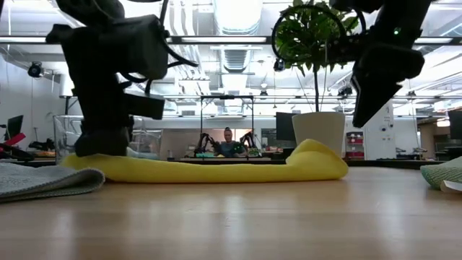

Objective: Fold microfiber towels
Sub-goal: Fold the yellow microfiber towel

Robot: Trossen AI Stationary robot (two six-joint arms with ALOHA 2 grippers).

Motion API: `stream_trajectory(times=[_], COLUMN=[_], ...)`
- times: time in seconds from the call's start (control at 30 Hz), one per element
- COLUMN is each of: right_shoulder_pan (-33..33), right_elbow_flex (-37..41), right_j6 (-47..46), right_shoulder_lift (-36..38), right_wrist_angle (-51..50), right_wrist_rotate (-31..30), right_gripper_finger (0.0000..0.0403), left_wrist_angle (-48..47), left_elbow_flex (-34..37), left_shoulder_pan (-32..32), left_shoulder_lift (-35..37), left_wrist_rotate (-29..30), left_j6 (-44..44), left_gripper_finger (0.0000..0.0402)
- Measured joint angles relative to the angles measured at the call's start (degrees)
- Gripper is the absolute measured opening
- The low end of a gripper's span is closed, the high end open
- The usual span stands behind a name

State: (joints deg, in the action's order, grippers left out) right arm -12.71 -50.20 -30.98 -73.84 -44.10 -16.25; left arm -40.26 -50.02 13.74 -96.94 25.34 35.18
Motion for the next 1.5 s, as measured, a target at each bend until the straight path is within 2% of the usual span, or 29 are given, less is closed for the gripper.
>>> stream_trajectory(times=[0.17,0.4,0.67,0.9,1.13,1.37,1.5], right_shoulder_pan=[0.03,0.76,2.01,1.99,1.99,0.76,0.56], right_elbow_flex=[5.59,12.72,20.31,24.81,26.30,26.30,25.24], right_j6=[0.45,0.68,-2.53,-2.45,-0.86,0.85,-0.44], right_shoulder_lift=[-0.04,-0.09,-0.09,-0.09,-0.09,0.19,0.78], right_wrist_angle=[14.36,28.97,40.66,50.32,52.96,51.16,45.35], right_wrist_rotate=[3.20,2.75,1.62,1.22,1.18,2.21,8.98], right_gripper_finger=[0.0108,0.0149,0.0156,0.0118,0.0018,0.0009,0.0009], left_wrist_angle=[0.26,0.61,0.81,1.02,1.27,1.90,2.13], left_elbow_flex=[0.03,0.03,0.10,0.18,0.24,0.62,0.70], left_shoulder_pan=[0.04,0.11,0.13,0.13,0.13,0.13,0.13], left_shoulder_lift=[0.48,0.28,0.28,0.28,0.28,0.34,0.35], left_wrist_rotate=[-0.56,0.09,0.34,0.56,0.67,0.82,0.87], left_j6=[0.00,0.09,0.26,0.46,0.46,0.52,0.57], left_gripper_finger=[0.0033,0.0033,0.0033,0.0033,0.0033,0.0033,0.0033])
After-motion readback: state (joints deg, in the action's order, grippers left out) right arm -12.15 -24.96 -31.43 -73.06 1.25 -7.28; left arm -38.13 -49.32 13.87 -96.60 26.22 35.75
